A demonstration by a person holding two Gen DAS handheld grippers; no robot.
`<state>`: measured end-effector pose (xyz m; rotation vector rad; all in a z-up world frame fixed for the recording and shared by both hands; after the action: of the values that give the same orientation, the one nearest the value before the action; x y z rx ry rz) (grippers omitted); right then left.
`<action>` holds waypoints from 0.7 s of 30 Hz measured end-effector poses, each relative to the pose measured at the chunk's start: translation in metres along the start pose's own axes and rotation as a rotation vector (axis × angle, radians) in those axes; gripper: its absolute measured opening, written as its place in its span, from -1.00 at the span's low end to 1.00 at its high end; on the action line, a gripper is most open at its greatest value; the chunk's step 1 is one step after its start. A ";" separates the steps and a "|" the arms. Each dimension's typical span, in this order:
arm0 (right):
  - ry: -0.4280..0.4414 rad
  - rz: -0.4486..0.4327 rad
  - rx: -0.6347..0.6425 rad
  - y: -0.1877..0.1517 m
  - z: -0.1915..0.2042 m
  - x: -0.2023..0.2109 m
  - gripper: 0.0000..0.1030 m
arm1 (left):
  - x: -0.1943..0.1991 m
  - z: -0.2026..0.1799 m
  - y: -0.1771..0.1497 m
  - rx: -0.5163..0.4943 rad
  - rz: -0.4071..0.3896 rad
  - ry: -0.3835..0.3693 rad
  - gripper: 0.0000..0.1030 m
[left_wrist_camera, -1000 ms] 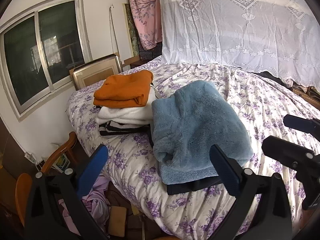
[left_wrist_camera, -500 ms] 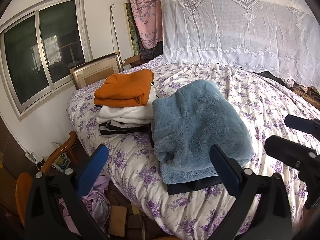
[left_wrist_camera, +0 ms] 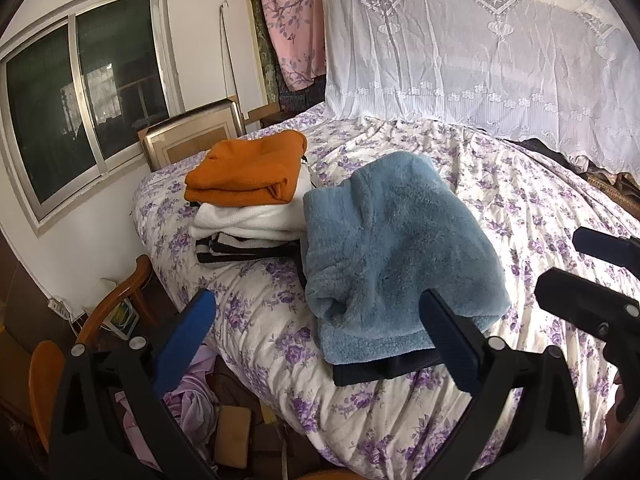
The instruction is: Fold small clothes
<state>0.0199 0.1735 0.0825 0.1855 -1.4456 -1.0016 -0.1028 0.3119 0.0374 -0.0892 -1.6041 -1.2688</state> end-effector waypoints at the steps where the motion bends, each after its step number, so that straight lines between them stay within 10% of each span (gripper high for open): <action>1: 0.000 0.000 0.000 0.000 0.000 0.000 0.93 | 0.000 0.000 0.000 -0.001 0.001 0.000 0.92; 21: 0.004 0.000 -0.003 0.000 -0.003 0.002 0.93 | 0.001 0.000 0.000 0.002 0.002 0.002 0.92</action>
<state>0.0222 0.1710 0.0831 0.1847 -1.4408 -1.0026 -0.1030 0.3113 0.0377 -0.0883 -1.6036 -1.2657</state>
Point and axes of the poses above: each gripper's, at about its wrist camera, not at the fingertips, and x roughly against the way its jaws point, z to its left, y to its top, the point moved 4 cm from there along -x, roughly the way its jaws point, and after that the axes turned 10 degrees about z, right-handed, at the moved point
